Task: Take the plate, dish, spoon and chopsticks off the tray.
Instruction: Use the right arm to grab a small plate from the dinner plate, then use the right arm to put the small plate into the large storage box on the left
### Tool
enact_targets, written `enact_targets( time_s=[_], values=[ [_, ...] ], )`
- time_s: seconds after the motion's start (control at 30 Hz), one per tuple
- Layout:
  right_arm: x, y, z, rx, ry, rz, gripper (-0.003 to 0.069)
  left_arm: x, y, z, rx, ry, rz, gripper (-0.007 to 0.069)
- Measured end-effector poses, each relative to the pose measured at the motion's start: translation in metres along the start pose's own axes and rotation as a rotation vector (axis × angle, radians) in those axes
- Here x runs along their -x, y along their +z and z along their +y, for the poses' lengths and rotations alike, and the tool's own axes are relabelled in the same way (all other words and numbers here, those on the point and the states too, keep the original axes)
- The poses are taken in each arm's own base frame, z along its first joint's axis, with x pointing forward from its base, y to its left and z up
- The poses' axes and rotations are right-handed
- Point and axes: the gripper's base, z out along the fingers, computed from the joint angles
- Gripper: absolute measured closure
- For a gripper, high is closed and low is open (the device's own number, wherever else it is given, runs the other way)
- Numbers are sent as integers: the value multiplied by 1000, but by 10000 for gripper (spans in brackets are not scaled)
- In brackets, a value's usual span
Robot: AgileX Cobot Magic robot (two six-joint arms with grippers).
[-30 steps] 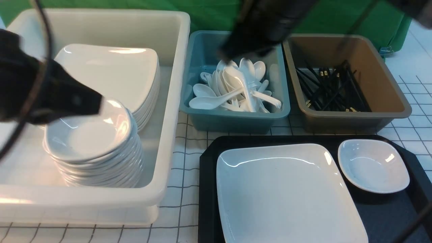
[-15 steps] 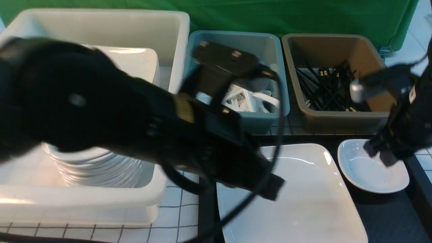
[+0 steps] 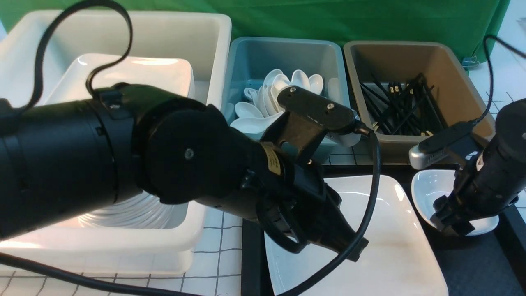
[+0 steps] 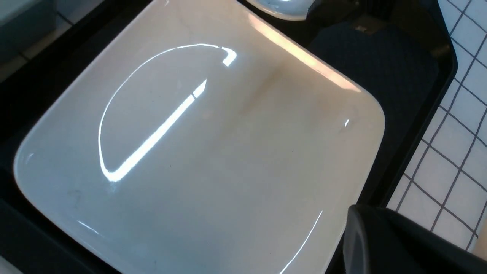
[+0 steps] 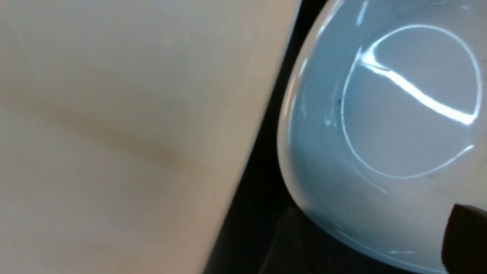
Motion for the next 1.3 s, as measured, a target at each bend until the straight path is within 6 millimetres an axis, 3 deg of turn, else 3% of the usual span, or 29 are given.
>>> enact_targets(
  time_s=[0.27,0.4,0.57,0.6,0.67,0.8,1.03,1.17,1.27,1.3],
  values=[
    [5,21,10,2,-88,43,148,0,0,0,3,7,5,628],
    [7,21,8,-27,-114,23,195,0,0,1,7,12,5,628],
    [10,21,7,-38,-123,-9,343,0,0,1,8,14,5,628],
    [11,21,9,-39,-131,-12,432,0,0,1,8,14,5,628],
    [14,18,11,-47,-148,-34,508,0,0,1,9,14,0,628],
    [14,3,16,-61,-163,-54,550,3,0,1,13,14,-35,628],
    [6,-57,21,-70,-88,-142,614,7,-1,5,44,4,-74,628],
    [3,-123,21,-56,-31,-331,614,16,-15,21,98,-23,-99,628],
    [6,-186,31,31,-37,-559,614,26,-46,41,154,-63,-140,627],
    [6,-187,31,30,-44,-562,614,26,-48,42,158,-67,-141,627]
  ],
)
